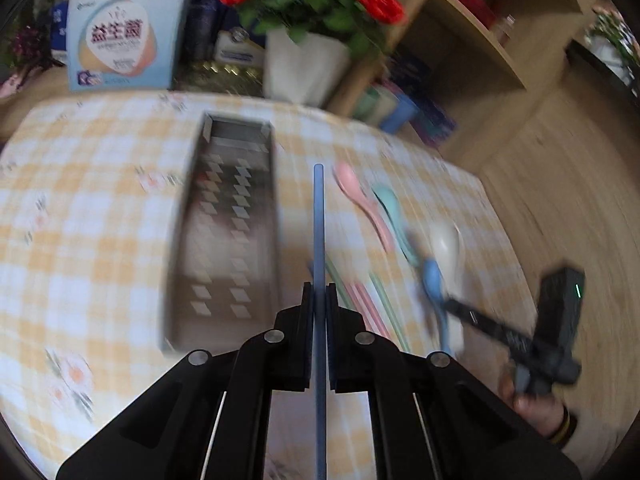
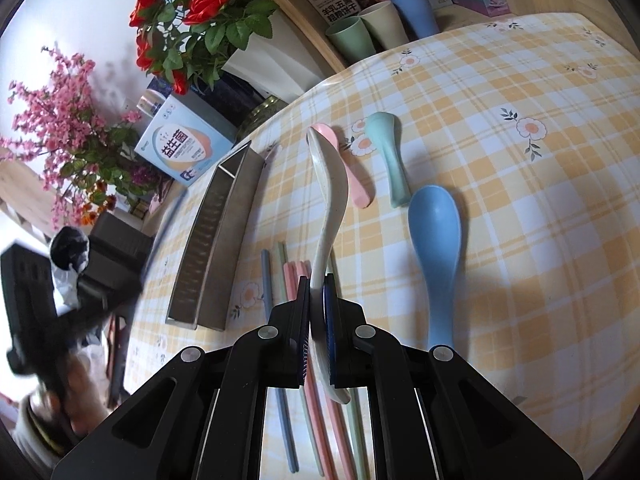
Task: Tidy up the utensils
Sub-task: 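Carry the blue chopstick into the steel tray and open the left tool while the right tool holds the spoon, then lower the cream-white spoon into the steel tray and open the right tool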
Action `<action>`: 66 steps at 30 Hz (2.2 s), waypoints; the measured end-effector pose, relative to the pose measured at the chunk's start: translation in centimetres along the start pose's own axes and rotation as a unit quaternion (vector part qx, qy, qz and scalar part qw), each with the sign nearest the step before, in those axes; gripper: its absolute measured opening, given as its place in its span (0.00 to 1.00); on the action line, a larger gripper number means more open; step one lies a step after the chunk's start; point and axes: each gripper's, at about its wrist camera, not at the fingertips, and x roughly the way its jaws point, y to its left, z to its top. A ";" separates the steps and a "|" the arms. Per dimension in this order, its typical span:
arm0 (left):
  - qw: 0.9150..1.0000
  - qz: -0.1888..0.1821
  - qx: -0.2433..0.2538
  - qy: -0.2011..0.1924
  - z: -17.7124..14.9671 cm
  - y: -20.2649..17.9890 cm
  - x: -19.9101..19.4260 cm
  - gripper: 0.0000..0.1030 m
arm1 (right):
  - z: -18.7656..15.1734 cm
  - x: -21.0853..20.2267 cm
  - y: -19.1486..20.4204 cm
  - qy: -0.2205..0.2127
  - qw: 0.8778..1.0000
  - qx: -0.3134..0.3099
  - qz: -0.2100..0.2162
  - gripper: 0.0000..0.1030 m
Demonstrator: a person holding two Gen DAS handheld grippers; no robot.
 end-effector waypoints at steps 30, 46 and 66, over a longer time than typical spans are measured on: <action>0.995 0.065 0.033 0.061 8.2 4.2 9.2 0.24 | 2.5 1.3 0.6 0.023 0.999 0.005 -0.032 0.07; 0.990 0.132 0.053 -0.019 6.0 9.6 -0.2 0.90 | 6.9 11.0 12.0 0.092 0.994 -0.064 -0.010 0.07; 0.989 0.137 -0.018 -0.049 3.8 15.2 -2.6 0.94 | 8.5 24.1 17.4 0.170 0.981 -0.046 -0.084 0.07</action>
